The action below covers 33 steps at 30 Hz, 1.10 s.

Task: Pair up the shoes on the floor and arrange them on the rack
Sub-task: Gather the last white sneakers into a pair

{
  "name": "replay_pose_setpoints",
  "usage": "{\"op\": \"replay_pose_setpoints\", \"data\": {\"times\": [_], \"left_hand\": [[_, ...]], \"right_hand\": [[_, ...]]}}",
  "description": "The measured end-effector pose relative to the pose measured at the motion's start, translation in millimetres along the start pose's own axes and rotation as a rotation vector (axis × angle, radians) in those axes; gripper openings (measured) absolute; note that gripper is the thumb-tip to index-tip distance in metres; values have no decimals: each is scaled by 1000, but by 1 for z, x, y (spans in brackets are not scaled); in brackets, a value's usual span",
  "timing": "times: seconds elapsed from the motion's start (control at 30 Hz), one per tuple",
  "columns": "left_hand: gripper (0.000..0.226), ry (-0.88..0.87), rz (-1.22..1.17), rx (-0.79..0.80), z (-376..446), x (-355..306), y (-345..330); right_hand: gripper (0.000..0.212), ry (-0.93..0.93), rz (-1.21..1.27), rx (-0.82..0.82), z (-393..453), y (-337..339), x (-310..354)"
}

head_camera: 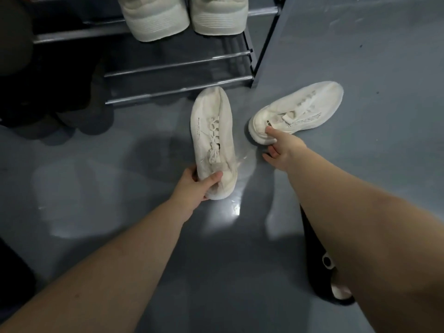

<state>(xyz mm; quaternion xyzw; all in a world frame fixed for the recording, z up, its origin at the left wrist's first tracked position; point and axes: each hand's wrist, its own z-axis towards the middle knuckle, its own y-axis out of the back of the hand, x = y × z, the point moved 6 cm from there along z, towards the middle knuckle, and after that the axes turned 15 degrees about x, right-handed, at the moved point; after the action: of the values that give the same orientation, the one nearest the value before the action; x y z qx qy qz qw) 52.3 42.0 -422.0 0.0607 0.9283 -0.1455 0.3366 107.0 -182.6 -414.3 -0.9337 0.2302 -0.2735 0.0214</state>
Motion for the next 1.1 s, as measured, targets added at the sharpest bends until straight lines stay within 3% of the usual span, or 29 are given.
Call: {"op": "replay_pose_setpoints", "data": {"times": [0.2,0.3,0.4,0.57,0.73,1.1], "left_hand": [[36,26,-113,45,-17,-3,11],[39,26,-126,38,-37,-3,17],[46,12,-153,16,-63,-1,24],[42,-8,-149,9,-107,3,46],[32,-59,-133,45,-135,-7,54],[38,-149,-208,28,-108,-53,53]], "right_hand": [[27,19,22,94,-22,12,-30],[22,-5,-45,162,-46,13,-52],[32,-71,-137,320,-75,1,-76],[22,-95,-207,469,-112,-26,-98],[25,-96,-240,550,-136,-40,-92],[30,-7,-310,553,-126,-58,-37]]}}
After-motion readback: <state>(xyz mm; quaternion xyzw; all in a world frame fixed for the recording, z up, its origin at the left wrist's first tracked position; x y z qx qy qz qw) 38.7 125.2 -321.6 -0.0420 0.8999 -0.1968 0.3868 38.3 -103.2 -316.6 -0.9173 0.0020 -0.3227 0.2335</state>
